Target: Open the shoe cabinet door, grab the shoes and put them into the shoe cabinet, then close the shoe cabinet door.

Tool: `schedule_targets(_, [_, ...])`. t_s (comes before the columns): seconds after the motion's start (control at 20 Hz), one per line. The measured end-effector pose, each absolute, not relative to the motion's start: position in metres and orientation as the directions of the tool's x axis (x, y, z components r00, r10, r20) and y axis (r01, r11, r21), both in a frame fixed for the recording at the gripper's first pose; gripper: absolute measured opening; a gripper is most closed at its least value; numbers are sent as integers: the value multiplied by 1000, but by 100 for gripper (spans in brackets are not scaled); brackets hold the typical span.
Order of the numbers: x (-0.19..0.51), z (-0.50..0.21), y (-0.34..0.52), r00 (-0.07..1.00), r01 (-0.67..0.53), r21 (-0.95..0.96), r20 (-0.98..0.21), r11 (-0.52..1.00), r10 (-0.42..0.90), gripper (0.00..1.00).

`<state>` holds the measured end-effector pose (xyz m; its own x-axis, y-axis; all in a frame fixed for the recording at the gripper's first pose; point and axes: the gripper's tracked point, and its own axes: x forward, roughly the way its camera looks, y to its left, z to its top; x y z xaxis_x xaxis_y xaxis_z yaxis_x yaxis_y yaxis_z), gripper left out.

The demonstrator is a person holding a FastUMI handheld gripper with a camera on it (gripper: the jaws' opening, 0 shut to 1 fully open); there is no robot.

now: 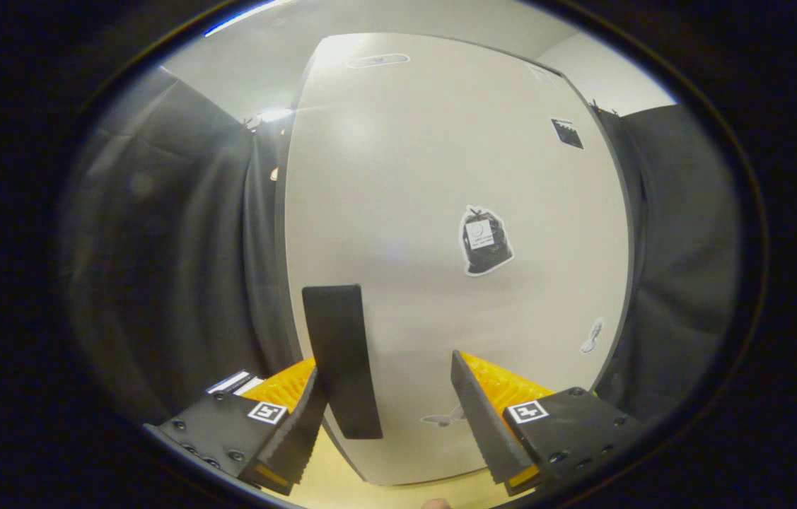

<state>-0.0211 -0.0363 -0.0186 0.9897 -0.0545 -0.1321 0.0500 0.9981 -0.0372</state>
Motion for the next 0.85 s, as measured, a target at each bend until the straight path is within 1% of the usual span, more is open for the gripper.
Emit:
schedule_targets(0.6, [-11, -17, -37, 988, 100, -40, -118, 994, -104, 97])
schedule_targets(0.85, [-10, -19, -35, 987, 88, -21, -130, 996, -90, 97])
